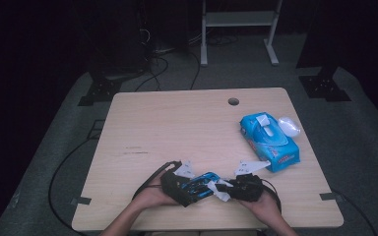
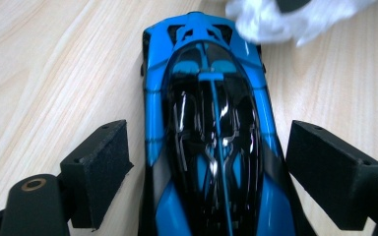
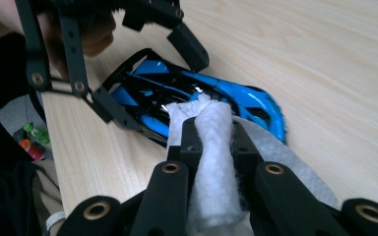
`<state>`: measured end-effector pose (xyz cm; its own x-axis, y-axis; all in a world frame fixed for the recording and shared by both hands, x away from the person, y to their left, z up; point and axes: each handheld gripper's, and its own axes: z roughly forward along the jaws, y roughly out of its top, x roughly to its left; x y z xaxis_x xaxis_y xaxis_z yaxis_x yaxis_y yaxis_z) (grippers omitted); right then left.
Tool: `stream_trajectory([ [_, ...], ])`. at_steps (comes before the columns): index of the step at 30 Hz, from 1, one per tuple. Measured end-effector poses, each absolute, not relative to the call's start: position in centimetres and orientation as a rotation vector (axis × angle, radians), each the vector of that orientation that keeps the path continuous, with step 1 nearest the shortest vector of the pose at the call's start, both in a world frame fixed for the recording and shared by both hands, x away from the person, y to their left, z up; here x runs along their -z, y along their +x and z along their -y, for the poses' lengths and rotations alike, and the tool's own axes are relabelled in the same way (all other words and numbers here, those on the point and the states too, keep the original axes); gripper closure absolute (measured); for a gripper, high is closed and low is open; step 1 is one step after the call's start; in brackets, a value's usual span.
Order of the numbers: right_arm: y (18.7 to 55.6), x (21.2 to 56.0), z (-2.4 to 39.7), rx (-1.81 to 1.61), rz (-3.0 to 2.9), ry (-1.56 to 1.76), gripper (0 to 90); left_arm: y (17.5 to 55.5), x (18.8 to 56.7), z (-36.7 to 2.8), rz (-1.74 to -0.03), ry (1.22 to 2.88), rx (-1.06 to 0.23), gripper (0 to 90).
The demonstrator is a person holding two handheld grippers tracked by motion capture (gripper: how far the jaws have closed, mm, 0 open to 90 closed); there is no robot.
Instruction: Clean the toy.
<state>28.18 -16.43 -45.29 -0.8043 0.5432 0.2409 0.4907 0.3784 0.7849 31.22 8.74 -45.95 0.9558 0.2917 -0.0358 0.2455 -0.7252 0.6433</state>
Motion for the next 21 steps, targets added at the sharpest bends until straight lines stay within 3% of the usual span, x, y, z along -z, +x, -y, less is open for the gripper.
stream_trajectory([
  [3, 28.0, 45.1, 17.2, -1.439, -2.542, 0.976, 80.3, 31.3, 46.3, -7.6, -0.352, 2.474, -0.151, 15.4],
  [10, 27.6, 44.8, 18.6, -1.468, -2.498, 0.995, 80.0, 31.7, 46.9, -6.5, -0.368, 2.495, -0.133, 10.7],
  [11, 27.6, 44.8, 18.7, -1.47, -2.496, 1.003, 80.0, 31.7, 46.9, -6.5, -0.368, 2.493, -0.135, 11.3],
  [13, 27.5, 45.0, 19.0, -1.476, -2.488, 1.02, 80.0, 31.6, 46.5, -6.7, -0.345, 2.48, -0.13, 25.1],
  [21, 27.4, 44.7, 19.7, -1.517, -2.443, 1.037, 80.0, 31.5, 46.1, -6.9, -0.349, 2.475, -0.128, 27.8],
])
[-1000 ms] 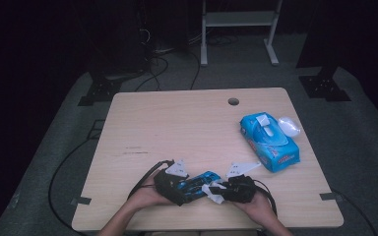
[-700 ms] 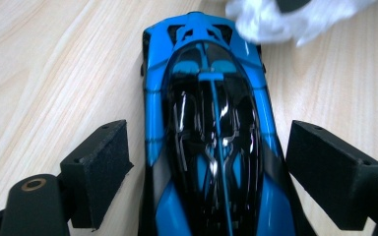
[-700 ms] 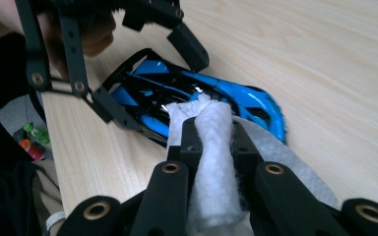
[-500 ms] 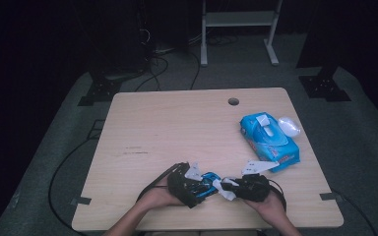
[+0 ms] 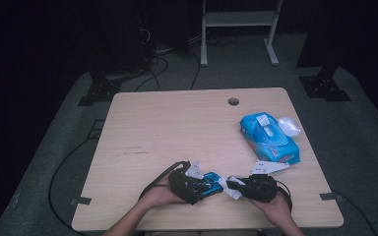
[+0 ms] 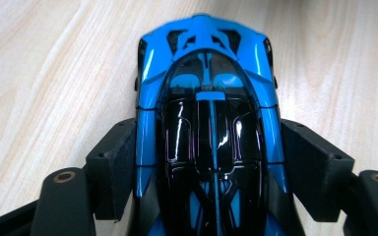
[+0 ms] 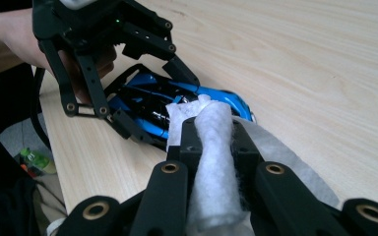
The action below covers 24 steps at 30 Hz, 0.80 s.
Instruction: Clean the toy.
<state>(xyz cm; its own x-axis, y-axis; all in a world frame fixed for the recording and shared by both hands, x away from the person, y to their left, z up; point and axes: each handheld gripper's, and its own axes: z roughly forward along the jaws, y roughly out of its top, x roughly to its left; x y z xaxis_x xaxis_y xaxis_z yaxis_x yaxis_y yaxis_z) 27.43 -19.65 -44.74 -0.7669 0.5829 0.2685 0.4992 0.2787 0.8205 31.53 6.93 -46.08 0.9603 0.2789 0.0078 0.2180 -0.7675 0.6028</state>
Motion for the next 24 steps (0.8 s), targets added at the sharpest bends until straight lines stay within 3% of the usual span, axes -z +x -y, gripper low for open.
stream_trajectory([
  [14, 27.6, 44.5, 20.4, -1.548, -2.405, 1.063, 79.8, 31.9, 45.2, -6.8, -0.331, 2.471, -0.198, 28.0],
  [24, 27.8, 44.7, 20.7, -1.542, -2.403, 1.081, 79.7, 33.1, 45.9, -6.6, -0.367, 2.497, -0.115, 27.6],
])
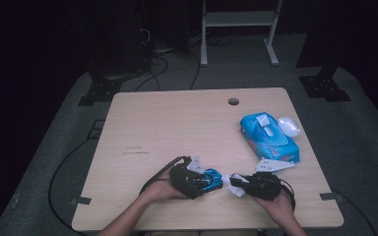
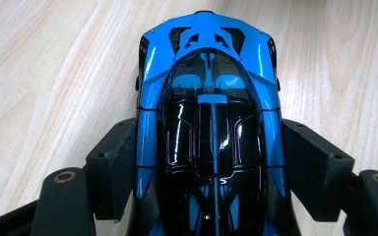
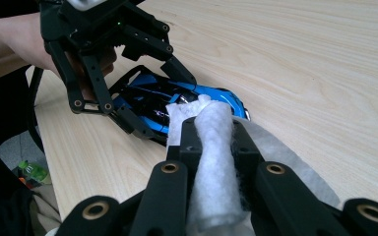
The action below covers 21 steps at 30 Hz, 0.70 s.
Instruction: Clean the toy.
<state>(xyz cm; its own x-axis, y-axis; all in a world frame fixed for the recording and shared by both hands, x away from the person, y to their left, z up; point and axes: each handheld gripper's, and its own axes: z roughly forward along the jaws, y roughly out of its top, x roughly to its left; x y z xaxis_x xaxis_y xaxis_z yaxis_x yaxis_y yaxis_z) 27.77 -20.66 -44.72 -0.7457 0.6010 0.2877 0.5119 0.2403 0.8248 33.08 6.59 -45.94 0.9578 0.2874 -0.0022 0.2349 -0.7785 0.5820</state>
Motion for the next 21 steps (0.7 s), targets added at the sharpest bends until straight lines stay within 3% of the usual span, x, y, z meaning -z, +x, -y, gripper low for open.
stream_trajectory([
  [8, 27.8, 44.8, 20.5, -1.539, -2.411, 1.08, 79.6, 33.8, 46.4, -5.5, -0.387, 2.54, -0.121, 16.4],
  [10, 27.8, 44.8, 20.5, -1.537, -2.412, 1.083, 79.6, 33.7, 46.3, -5.4, -0.371, 2.533, -0.116, 18.3],
  [11, 27.8, 44.8, 20.5, -1.538, -2.411, 1.084, 79.6, 33.4, 46.1, -5.3, -0.356, 2.535, -0.124, 25.7],
  [21, 27.8, 44.6, 21.2, -1.567, -2.373, 1.109, 79.7, 33.2, 45.3, -5.3, -0.345, 2.527, -0.172, 27.6],
])
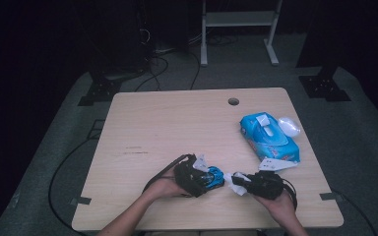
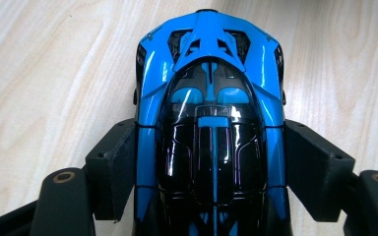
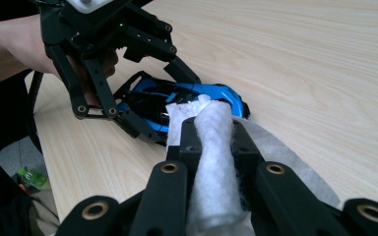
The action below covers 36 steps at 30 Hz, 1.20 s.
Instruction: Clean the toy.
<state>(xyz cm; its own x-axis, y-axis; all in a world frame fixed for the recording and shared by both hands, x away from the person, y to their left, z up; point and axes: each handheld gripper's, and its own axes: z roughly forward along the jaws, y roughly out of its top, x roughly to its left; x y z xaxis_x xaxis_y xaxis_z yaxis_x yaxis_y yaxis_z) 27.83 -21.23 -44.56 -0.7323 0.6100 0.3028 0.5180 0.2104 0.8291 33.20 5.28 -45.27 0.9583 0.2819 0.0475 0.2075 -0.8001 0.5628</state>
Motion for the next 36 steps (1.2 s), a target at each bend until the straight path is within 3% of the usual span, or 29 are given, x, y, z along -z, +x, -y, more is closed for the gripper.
stream_trajectory([
  [14, 28.0, 44.3, 21.8, -1.588, -2.336, 1.135, 79.8, 35.2, 42.6, -5.4, -0.361, 2.515, -0.248, 27.7],
  [29, 28.0, 44.2, 22.2, -1.609, -2.309, 1.153, 79.7, 36.5, 45.6, -5.4, -0.373, 2.565, -0.138, 27.1],
  [33, 28.0, 44.1, 22.1, -1.612, -2.305, 1.149, 79.6, 36.5, 46.0, -5.6, -0.372, 2.57, -0.122, 21.6],
  [36, 28.0, 44.1, 22.2, -1.615, -2.299, 1.156, 79.6, 36.4, 45.9, -5.7, -0.377, 2.573, -0.128, 25.7],
])
